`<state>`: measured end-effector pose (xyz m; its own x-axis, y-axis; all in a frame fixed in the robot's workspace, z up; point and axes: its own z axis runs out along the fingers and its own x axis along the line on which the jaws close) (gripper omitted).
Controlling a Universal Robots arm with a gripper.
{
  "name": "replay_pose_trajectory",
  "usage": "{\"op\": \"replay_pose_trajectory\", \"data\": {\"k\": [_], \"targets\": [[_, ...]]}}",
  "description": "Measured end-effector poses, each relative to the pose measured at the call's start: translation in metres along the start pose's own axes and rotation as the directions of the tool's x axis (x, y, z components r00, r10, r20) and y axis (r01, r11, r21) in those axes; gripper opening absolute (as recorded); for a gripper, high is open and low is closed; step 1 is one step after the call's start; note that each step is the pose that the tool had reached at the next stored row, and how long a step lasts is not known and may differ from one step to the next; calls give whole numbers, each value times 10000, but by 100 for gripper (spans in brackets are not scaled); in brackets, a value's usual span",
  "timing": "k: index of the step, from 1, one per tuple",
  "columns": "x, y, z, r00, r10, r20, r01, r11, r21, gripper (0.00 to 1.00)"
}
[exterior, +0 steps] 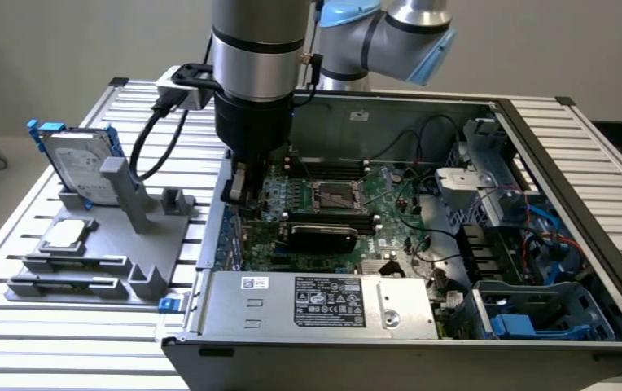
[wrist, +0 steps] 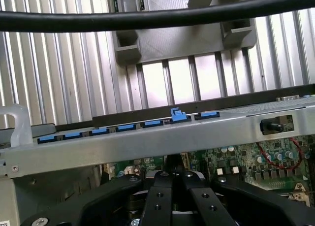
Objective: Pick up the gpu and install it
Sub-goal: 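Press down on the gpu until it lock into place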
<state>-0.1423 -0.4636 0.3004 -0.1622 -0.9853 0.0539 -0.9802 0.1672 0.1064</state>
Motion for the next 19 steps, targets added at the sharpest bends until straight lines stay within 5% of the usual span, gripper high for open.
{"op": "replay_pose_trajectory", "data": {"k": [8,19], "targets": [[-14,2,0,9996,293,51,-293,9996,-23,11],[-21,-25,-5,9994,332,48,-332,9994,-60,11]]}}
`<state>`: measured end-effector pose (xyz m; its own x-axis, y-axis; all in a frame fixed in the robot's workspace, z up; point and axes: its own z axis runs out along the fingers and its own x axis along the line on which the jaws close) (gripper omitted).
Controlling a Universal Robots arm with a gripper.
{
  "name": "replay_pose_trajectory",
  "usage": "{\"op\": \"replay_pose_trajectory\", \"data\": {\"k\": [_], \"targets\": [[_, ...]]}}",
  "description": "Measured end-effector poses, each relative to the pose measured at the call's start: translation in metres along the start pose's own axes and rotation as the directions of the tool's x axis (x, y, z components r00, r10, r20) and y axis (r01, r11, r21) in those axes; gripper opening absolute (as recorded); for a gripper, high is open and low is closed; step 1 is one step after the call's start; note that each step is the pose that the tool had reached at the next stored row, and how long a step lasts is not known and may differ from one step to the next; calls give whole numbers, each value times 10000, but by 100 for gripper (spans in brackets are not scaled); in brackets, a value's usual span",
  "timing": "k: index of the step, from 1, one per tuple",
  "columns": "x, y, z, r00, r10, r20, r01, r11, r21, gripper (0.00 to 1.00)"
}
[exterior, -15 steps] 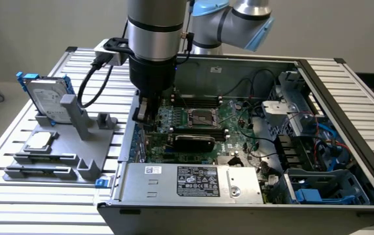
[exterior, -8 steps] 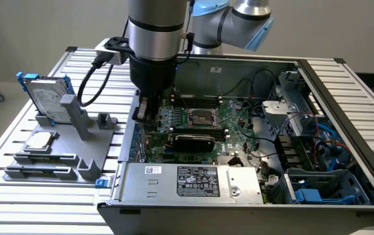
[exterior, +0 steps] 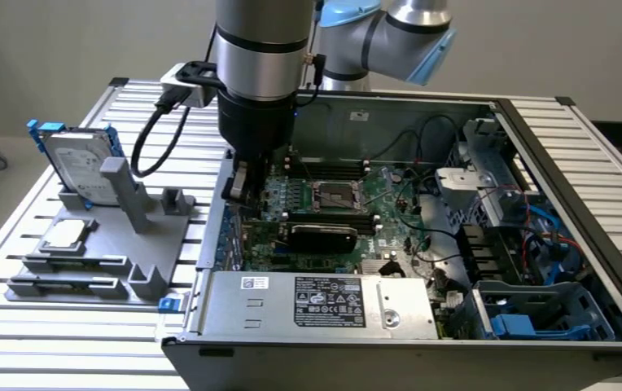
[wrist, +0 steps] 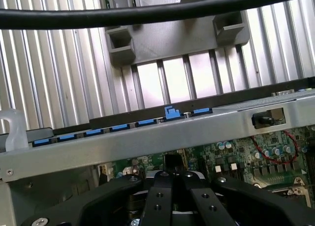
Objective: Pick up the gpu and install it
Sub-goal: 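Press down on the gpu until it lock into place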
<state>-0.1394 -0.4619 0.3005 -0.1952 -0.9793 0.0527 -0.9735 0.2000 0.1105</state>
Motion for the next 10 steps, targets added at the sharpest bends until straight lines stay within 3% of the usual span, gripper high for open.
{"op": "replay_pose_trajectory", "data": {"k": [10], "targets": [[-13,2,2,10000,61,-5,-61,10000,-55,11]]}}
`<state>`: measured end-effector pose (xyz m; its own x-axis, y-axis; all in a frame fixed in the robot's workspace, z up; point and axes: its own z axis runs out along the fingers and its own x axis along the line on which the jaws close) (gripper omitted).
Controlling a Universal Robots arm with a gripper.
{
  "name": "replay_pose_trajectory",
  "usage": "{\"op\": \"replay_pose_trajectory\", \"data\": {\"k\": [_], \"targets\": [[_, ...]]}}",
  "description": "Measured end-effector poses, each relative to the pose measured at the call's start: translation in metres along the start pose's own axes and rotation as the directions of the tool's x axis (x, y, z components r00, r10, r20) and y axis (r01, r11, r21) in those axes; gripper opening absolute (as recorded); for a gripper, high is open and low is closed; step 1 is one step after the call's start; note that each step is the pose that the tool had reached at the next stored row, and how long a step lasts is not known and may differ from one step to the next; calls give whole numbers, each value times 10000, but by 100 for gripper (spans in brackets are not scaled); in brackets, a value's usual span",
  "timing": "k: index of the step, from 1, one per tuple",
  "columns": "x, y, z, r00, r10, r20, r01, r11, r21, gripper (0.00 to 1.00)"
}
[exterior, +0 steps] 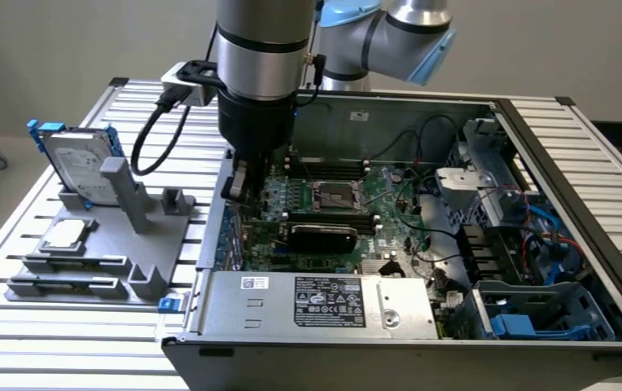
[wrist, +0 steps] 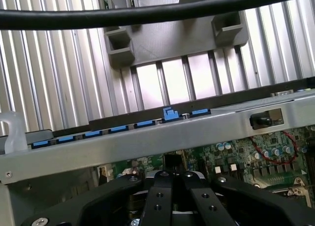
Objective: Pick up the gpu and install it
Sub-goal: 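Press down on the gpu until it lock into place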
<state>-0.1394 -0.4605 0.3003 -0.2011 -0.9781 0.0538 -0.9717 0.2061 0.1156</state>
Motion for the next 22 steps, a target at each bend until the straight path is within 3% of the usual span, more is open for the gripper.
{"op": "replay_pose_trajectory", "data": {"k": [11,17,22], "targets": [[-33,5,15,10000,16,-16,-17,10000,-88,11],[-42,7,15,10000,51,-41,-52,9997,-228,11],[-42,10,-4,9999,66,-78,-69,9992,-390,11]]}}
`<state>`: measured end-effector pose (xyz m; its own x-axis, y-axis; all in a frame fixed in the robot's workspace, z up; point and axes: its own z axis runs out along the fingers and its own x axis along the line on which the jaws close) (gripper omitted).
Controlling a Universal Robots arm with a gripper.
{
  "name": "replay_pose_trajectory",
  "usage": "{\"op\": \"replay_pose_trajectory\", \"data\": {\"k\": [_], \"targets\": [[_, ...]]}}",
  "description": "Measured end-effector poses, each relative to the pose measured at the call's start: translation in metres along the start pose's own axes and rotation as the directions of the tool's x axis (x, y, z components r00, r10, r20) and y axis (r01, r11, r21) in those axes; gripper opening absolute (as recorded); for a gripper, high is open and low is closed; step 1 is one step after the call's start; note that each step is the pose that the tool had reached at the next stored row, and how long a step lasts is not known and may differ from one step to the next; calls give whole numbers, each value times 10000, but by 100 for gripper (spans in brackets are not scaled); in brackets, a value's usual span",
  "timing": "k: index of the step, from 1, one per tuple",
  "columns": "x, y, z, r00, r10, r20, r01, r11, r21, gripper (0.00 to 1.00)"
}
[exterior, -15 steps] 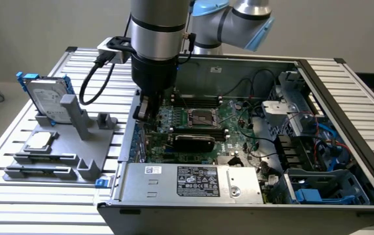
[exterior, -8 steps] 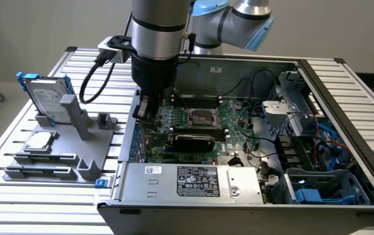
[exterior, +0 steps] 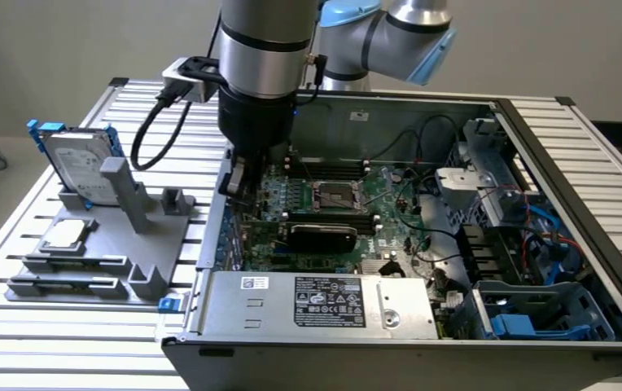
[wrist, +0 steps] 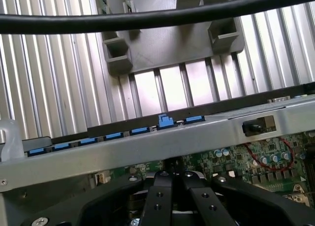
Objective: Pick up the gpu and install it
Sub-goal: 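Press down on the gpu until it lock into place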
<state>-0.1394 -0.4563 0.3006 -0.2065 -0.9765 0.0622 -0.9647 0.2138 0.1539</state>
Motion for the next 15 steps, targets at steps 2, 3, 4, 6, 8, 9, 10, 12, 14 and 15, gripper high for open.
{"op": "replay_pose_trajectory", "data": {"k": [2,3,4,6,8,9,10,12,14,15], "targets": [[0,1,-6,10000,6,-2,-6,10000,-41,11],[1,-1,-8,10000,6,-4,-6,10000,-58,11],[1,-2,-9,10000,7,-8,-7,10000,-71,11],[0,-5,-11,10000,9,-14,-9,10000,-89,11],[-1,-10,-10,10000,9,-15,-9,10000,-93,11],[-3,-13,-6,10000,8,-14,-8,10000,-93,11],[-3,-15,-2,10000,9,-19,-9,10000,-95,11],[-4,-18,12,10000,10,-21,-10,10000,-97,11],[-5,-20,26,10000,12,-18,-12,10000,-95,11],[-5,-21,30,10000,13,-19,-13,10000,-95,11]]}}
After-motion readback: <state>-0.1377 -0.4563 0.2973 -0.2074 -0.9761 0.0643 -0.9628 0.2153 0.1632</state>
